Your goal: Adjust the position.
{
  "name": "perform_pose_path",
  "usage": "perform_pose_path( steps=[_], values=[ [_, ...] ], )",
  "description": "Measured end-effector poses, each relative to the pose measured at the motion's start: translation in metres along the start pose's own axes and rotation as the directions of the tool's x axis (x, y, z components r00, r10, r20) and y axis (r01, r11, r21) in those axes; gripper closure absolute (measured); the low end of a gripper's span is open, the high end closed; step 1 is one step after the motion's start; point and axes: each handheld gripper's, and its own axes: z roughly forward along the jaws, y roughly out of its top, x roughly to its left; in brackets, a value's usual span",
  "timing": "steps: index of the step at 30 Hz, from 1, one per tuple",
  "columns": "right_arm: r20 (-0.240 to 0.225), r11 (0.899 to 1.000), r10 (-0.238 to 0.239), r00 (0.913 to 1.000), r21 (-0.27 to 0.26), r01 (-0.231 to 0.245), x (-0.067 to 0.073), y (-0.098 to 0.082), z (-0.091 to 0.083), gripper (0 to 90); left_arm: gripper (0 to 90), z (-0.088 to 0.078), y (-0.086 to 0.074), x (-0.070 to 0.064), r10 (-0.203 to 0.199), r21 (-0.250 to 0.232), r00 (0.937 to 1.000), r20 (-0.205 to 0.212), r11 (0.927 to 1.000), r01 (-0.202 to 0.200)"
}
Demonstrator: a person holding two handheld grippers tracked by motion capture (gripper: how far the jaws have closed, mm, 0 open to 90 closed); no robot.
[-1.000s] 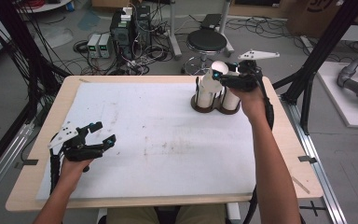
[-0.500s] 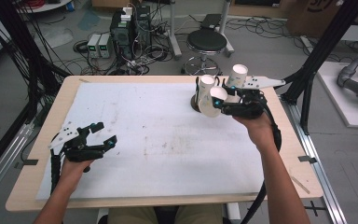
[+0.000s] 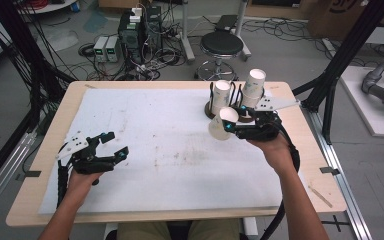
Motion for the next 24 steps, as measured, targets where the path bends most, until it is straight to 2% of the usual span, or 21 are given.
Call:
perform_pose_path(
  steps=[2,4,6,8,12,14,18,20,21,24],
  values=[
    [-0.006,1.000,-0.001,1.0000,-0.002,0.001,0.002,-0.001,0.000,38.5,16.3,0.001,0.000,-0.001,-0.001,-0.001,1.0000,0.006,1.0000,0.001],
    [-0.020,1.000,-0.004,0.9998,-0.001,0.004,0.005,-0.003,0.002,38.4,16.9,0.003,0.001,-0.003,-0.002,0.013,0.9991,0.043,0.9999,0.001],
    [-0.032,1.000,-0.001,0.9995,0.006,0.001,0.007,-0.004,0.004,38.5,17.3,0.003,0.001,-0.004,-0.002,0.010,0.9987,0.051,1.0000,0.002],
    [-0.047,1.000,0.002,0.9989,0.005,-0.002,0.009,-0.006,0.007,38.5,16.4,0.005,0.002,-0.006,-0.011,0.008,0.9964,0.084,0.9999,0.010],
    [-0.076,1.000,-0.005,0.9971,0.003,0.005,0.015,-0.011,0.013,38.5,15.9,0.008,0.002,-0.009,-0.005,0.023,0.9934,0.115,0.9997,0.003],
    [-0.094,1.000,-0.015,0.9954,-0.003,0.015,0.018,-0.012,0.015,38.5,15.9,0.011,0.004,-0.014,0.004,0.029,0.9886,0.150,0.9995,-0.008],
    [-0.129,1.000,-0.023,0.9914,-0.001,0.023,0.026,-0.015,0.021,38.5,15.7,0.016,0.006,-0.024,0.027,0.039,0.9825,0.184,0.9986,-0.035],
    [-0.152,1.000,-0.031,0.9879,-0.006,0.031,0.030,-0.016,0.025,38.5,15.6,0.018,0.007,-0.028,0.026,0.035,0.9787,0.204,0.9988,-0.034],
    [-0.161,0.999,-0.035,0.9864,-0.005,0.035,0.032,-0.016,0.027,38.5,15.6,0.018,0.007,-0.028,0.026,0.035,0.9787,0.204,0.9988,-0.034],
    [-0.193,0.999,-0.048,0.9799,-0.006,0.048,0.039,-0.017,0.033,38.4,15.6,0.023,0.009,-0.036,0.043,0.040,0.9701,0.239,0.9977,-0.054]
  ],
)
